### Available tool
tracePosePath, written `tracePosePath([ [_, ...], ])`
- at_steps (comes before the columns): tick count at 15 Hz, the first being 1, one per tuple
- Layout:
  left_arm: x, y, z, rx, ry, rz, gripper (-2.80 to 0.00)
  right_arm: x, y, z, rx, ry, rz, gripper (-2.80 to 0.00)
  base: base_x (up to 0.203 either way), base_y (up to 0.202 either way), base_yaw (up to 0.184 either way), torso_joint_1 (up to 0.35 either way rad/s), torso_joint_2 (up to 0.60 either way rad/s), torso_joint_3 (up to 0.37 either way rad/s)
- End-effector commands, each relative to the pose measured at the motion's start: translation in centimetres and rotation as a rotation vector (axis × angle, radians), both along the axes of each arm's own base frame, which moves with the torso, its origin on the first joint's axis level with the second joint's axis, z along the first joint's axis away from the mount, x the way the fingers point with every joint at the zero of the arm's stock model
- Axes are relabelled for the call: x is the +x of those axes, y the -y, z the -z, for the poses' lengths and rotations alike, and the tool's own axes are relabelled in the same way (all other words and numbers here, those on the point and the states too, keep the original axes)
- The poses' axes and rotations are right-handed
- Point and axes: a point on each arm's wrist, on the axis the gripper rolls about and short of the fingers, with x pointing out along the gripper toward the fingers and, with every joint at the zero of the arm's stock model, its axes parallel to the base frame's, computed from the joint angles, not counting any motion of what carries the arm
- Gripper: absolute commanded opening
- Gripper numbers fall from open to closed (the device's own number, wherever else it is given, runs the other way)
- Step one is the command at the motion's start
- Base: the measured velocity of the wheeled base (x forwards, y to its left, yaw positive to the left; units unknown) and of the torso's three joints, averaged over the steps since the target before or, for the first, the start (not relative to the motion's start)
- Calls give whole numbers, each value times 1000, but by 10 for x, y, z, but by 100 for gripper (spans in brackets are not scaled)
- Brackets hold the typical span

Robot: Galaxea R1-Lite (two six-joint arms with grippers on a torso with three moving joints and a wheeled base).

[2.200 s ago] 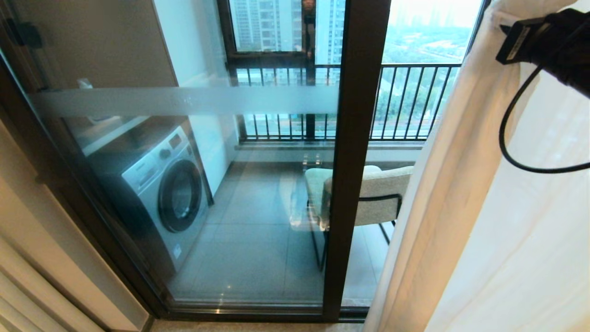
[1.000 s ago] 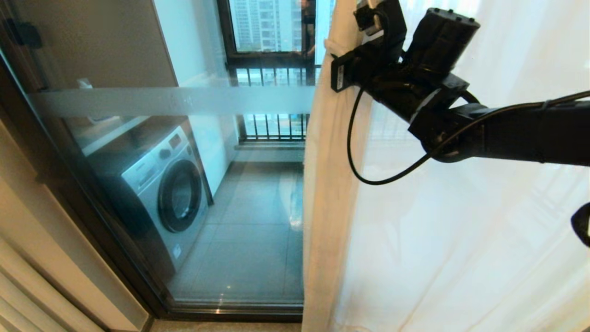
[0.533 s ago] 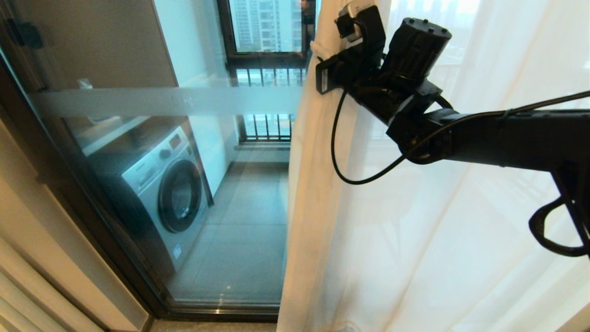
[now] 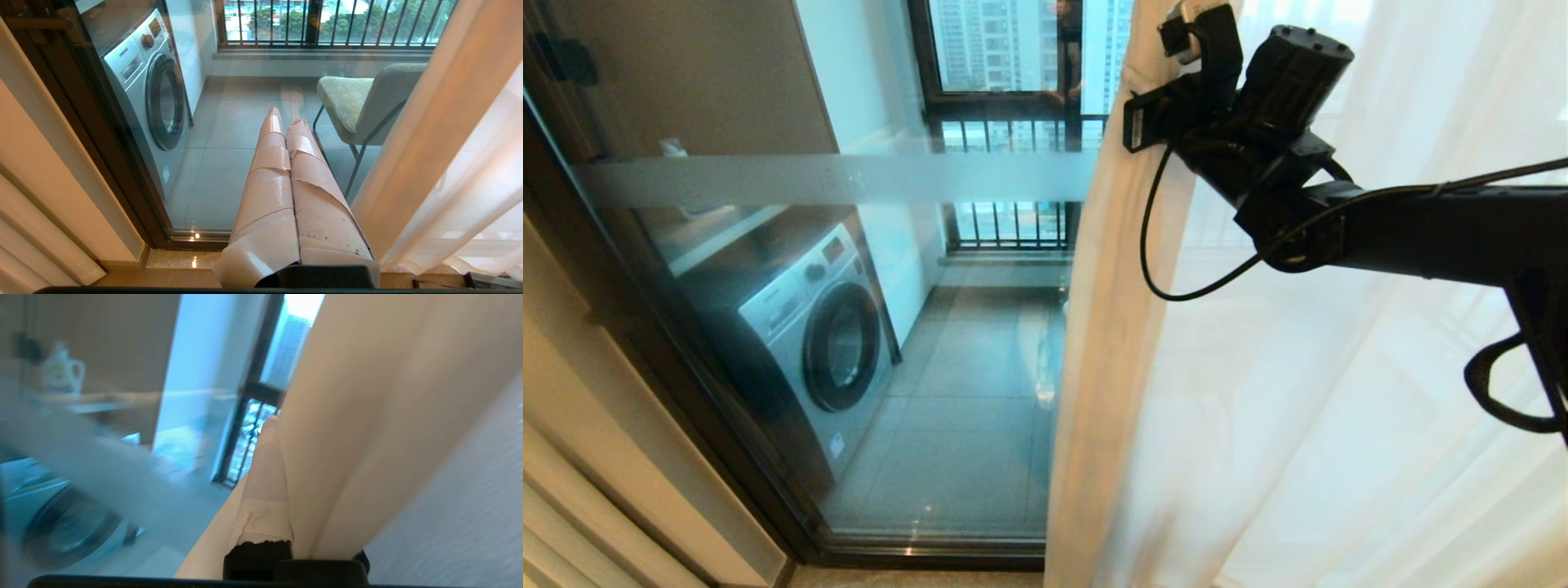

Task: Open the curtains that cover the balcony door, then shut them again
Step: Close the inner curtains on both sides

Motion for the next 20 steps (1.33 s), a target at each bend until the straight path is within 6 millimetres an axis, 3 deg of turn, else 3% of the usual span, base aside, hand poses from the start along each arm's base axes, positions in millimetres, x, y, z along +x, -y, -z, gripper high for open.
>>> tracePosePath([
  [1,0,0,0,0,0,-1,-280,-3,16,-15,23,52,31,-280,0,0,0,0,0,0],
  [8,0,0,0,-1,0,-1,-280,2,70,-35,44,108,151,-280,0,0,0,0,0,0],
  [15,0,0,0,0,0,-1,-280,-2,77,-41,45,116,161,-280,0,0,0,0,0,0],
  [16,0,0,0,-1,0,-1,-280,-4,77,-44,48,122,159,0,0,0,0,0,0,0],
  [20,0,0,0,-1,0,-1,-280,-18,81,-56,54,137,151,0,0,0,0,0,0,0],
])
